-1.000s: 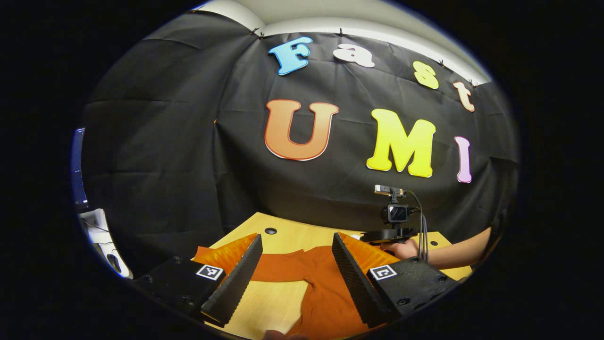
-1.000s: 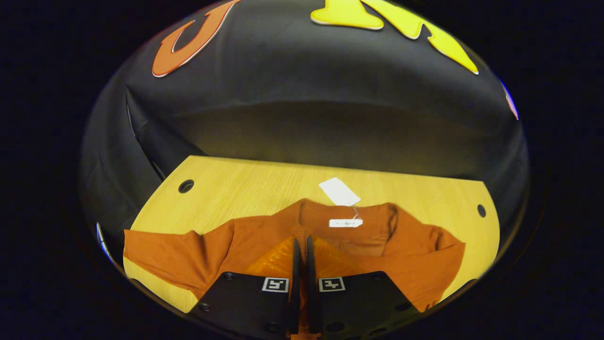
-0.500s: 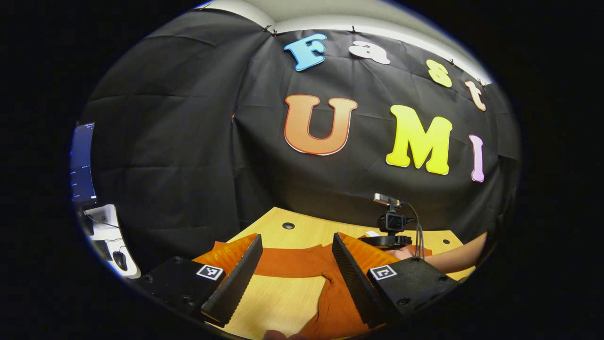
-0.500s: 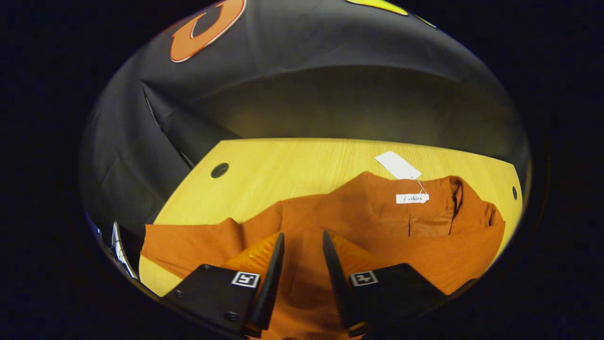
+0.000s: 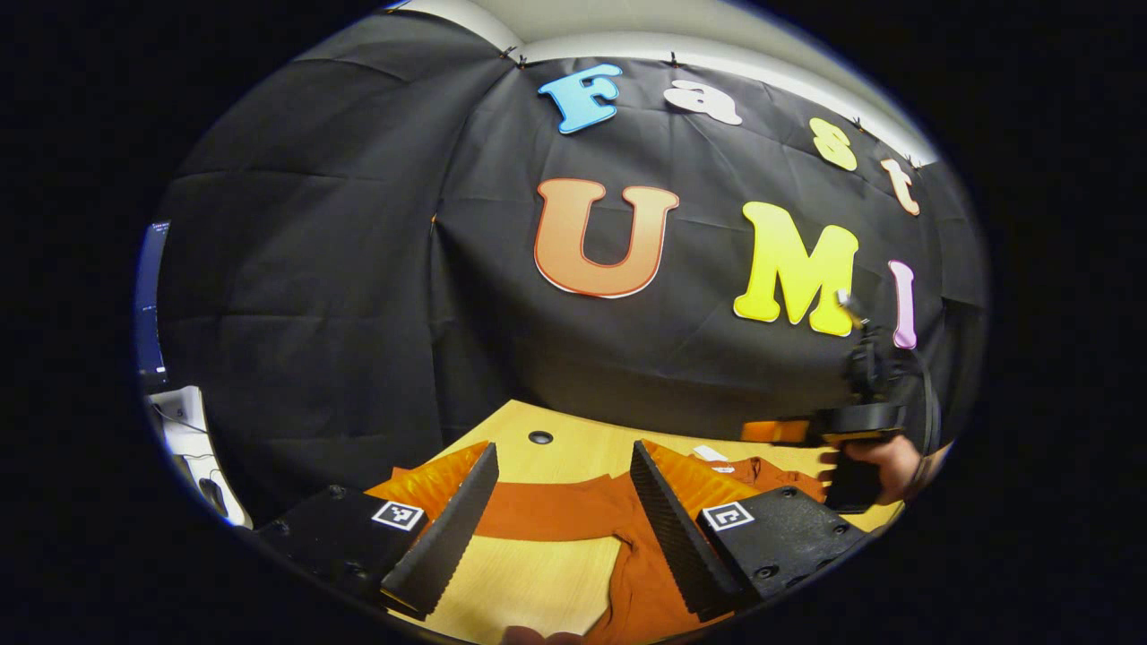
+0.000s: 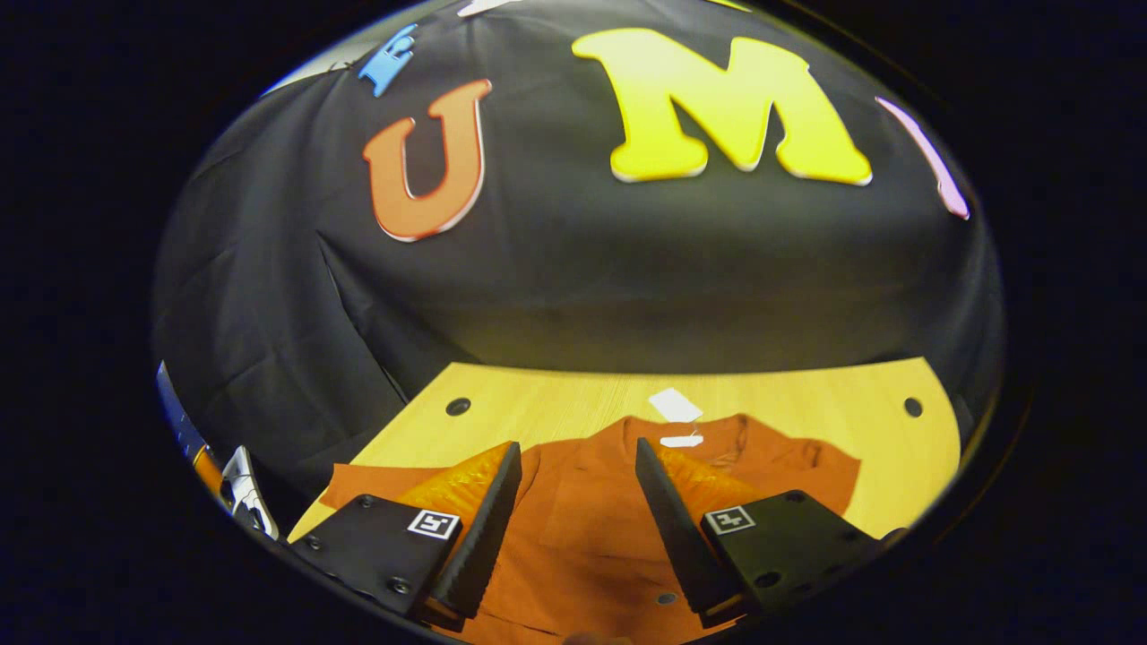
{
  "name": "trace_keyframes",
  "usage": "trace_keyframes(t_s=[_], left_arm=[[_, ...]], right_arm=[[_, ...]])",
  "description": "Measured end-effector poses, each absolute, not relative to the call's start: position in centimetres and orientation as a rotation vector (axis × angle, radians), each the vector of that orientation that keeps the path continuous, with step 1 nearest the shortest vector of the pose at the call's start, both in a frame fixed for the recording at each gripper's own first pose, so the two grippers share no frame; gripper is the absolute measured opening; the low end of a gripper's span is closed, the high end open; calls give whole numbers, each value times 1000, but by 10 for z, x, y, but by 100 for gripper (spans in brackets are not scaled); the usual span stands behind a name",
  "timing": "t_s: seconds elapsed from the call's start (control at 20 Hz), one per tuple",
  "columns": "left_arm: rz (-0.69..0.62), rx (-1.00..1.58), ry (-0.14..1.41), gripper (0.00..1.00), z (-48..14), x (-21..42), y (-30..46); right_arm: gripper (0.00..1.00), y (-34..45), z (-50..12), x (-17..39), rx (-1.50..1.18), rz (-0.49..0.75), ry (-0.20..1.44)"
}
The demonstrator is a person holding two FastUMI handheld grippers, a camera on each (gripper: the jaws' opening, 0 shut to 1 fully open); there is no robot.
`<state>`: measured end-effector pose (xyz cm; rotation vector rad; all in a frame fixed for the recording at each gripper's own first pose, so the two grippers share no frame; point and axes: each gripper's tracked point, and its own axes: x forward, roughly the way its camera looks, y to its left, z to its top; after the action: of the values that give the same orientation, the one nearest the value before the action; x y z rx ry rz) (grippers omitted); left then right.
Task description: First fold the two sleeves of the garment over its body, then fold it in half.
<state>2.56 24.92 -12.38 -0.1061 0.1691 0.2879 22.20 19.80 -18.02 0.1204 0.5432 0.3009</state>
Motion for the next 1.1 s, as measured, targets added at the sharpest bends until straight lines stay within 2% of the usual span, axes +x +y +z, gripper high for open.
trace_keyframes(t_s=[0.05, 0.1, 0.2, 0.3, 0.45, 0.7, 1.1], left_arm=[[295, -102, 169, 97, -124, 27, 254], [303, -99, 171, 97, -126, 28, 259], [326, -104, 175, 97, -132, 29, 273], [335, -135, 203, 96, -146, 30, 290], [373, -165, 234, 97, -169, 32, 329], [422, -173, 276, 97, -211, 48, 413], [313, -365, 545, 96, -330, 85, 504]], right_arm=[[84, 190, -159, 208, 103, 304, 499], [77, 179, -138, 192, 88, 303, 452], [88, 168, -93, 171, 100, 307, 321], [93, 153, -65, 143, 81, 317, 251], [95, 139, -46, 113, 40, 322, 245], [95, 123, -34, 95, -46, 329, 222], [95, 110, -33, 75, -123, 333, 277]])
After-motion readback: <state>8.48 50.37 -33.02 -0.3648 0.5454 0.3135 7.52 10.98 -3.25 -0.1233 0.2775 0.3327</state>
